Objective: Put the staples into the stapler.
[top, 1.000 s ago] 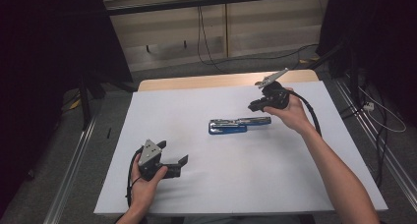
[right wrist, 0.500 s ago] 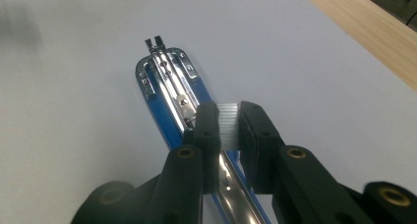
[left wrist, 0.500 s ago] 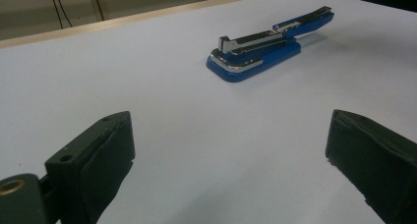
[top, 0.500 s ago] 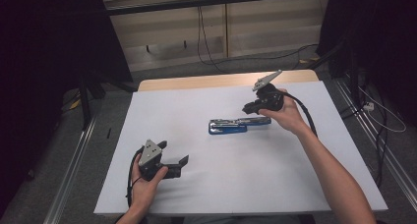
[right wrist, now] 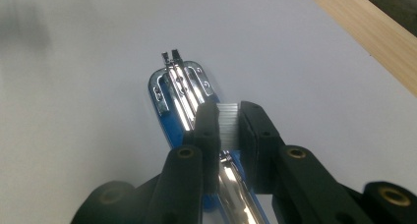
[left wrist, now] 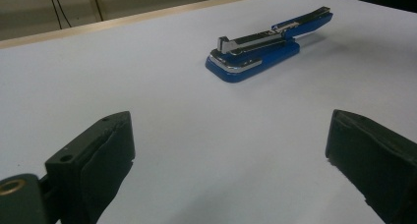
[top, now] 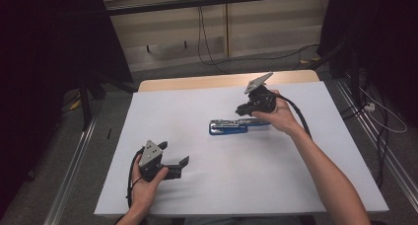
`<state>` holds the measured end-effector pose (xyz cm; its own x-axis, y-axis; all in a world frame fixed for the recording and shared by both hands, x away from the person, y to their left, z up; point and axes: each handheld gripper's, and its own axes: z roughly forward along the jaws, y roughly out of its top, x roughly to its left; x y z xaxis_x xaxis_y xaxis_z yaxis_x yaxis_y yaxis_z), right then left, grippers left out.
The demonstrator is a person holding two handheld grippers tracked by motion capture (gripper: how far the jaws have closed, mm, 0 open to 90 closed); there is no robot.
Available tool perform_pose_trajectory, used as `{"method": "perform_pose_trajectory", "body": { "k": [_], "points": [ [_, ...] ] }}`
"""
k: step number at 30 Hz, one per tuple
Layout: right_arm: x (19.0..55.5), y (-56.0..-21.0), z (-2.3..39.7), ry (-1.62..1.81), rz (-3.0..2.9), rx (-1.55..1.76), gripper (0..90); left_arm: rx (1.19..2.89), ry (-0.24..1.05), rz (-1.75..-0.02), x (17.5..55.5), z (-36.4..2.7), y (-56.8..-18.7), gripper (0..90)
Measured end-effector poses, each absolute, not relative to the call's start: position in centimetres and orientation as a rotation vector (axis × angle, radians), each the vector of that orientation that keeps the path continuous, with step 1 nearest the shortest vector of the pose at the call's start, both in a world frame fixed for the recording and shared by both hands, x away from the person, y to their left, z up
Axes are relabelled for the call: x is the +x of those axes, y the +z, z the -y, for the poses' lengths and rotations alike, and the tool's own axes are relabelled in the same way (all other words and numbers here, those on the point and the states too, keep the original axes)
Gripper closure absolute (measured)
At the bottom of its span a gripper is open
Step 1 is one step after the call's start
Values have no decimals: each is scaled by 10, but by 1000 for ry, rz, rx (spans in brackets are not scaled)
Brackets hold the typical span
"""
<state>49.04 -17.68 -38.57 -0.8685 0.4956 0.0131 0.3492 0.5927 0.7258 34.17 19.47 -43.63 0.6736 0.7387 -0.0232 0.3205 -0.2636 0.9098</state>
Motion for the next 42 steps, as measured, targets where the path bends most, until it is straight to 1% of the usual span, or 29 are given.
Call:
{"method": "perform_pose_trajectory", "body": {
  "k": [17, 42],
  "points": [
    [492, -385, 154, 1130, -2664, 642, 792, 1855, 506, -837, 342, -195, -436, 45],
    [501, -397, 121, 1074, -2736, 531, 792, 1857, 502, -834, 342, -195, -436, 44]
  ]
}}
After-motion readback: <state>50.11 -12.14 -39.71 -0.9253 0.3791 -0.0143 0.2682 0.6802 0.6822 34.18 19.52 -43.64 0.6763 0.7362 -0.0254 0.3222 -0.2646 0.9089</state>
